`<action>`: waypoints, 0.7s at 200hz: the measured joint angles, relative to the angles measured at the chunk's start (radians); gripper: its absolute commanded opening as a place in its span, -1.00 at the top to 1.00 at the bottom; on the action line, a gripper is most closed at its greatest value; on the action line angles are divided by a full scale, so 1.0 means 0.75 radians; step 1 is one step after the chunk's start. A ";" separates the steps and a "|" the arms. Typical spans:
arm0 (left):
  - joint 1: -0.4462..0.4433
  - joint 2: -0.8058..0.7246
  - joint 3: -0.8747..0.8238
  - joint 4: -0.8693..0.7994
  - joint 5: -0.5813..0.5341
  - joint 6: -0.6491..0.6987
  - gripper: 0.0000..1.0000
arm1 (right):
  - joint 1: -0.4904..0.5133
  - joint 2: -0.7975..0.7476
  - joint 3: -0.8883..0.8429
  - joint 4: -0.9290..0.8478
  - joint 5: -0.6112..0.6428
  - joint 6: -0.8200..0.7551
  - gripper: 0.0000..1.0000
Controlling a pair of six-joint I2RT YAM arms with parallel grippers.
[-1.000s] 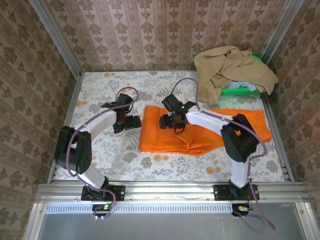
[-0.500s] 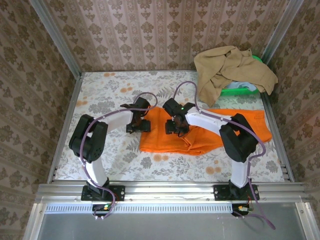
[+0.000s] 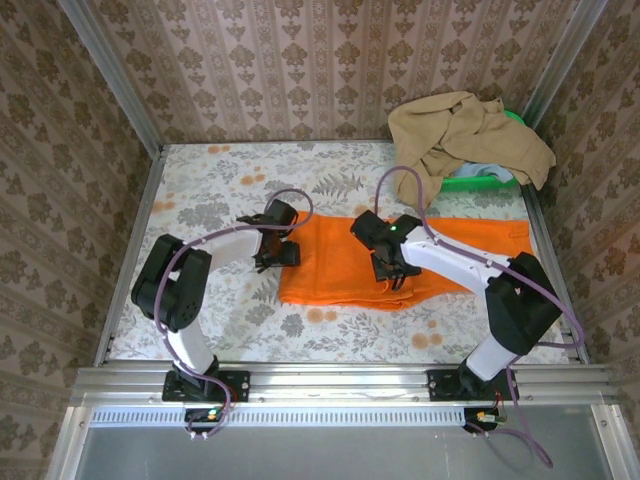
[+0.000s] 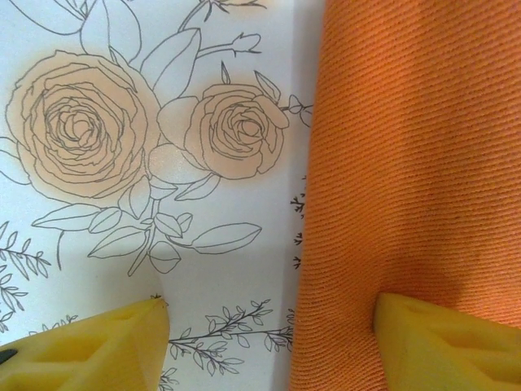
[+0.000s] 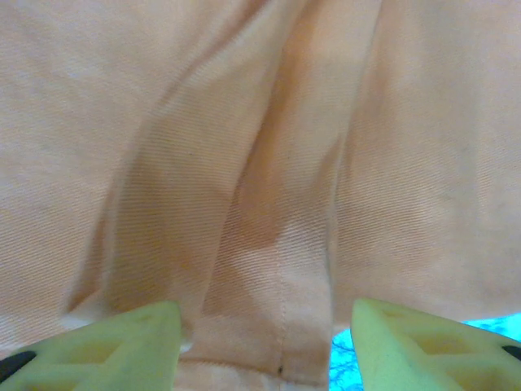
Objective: Fold and stack the trousers
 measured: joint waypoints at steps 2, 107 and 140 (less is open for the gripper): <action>0.000 -0.001 -0.002 0.003 -0.001 0.000 -0.33 | 0.009 0.000 0.013 -0.005 0.007 0.002 -0.18; 0.020 -0.010 -0.023 0.036 0.032 0.006 -0.29 | -0.081 0.381 0.104 0.023 0.231 -0.034 -0.17; 0.035 -0.017 -0.041 0.056 0.053 0.012 -0.24 | -0.211 0.125 -0.168 0.026 0.228 -0.034 -0.18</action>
